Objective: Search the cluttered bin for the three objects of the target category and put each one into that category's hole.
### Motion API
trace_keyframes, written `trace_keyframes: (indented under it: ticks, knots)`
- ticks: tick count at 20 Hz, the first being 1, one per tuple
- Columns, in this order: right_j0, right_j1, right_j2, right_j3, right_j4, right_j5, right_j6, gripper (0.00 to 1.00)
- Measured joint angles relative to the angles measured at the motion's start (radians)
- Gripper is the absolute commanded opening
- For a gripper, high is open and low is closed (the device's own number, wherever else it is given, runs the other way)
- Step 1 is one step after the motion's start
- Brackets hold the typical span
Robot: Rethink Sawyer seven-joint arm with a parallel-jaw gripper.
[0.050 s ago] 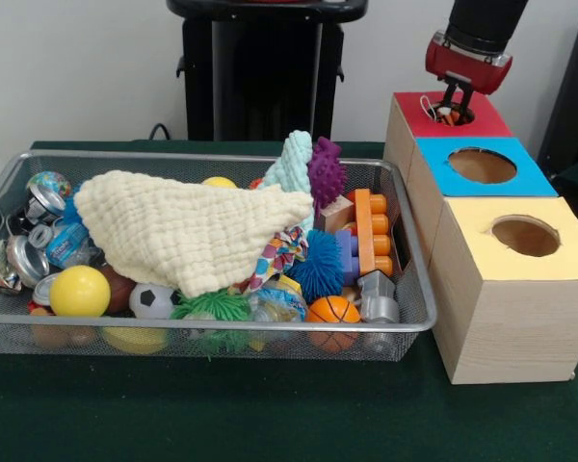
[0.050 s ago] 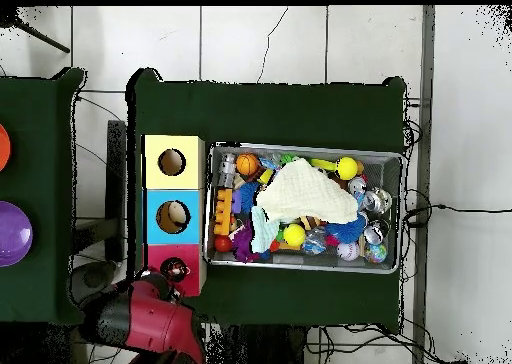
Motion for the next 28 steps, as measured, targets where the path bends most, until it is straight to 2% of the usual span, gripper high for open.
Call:
trace_keyframes:
  ticks: [6, 13, 16, 17, 25, 28]
  knots:
    - [0.014, 0.008, -0.023, -0.013, 0.006, -0.018, 0.0, 1.0]
    - [0.087, 0.025, -0.088, -0.038, 0.005, -0.004, 0.0, 1.0]
    - [0.097, 0.025, -0.099, -0.042, 0.005, 0.004, 0.0, 1.0]
    - [0.097, 0.025, -0.101, -0.043, 0.005, 0.011, 0.0, 0.0]
    - [0.102, 0.036, -0.112, -0.043, 0.005, 0.026, 0.0, 0.0]
    - [0.116, 0.043, -0.14, -0.053, 0.001, 0.052, 0.0, 0.0]
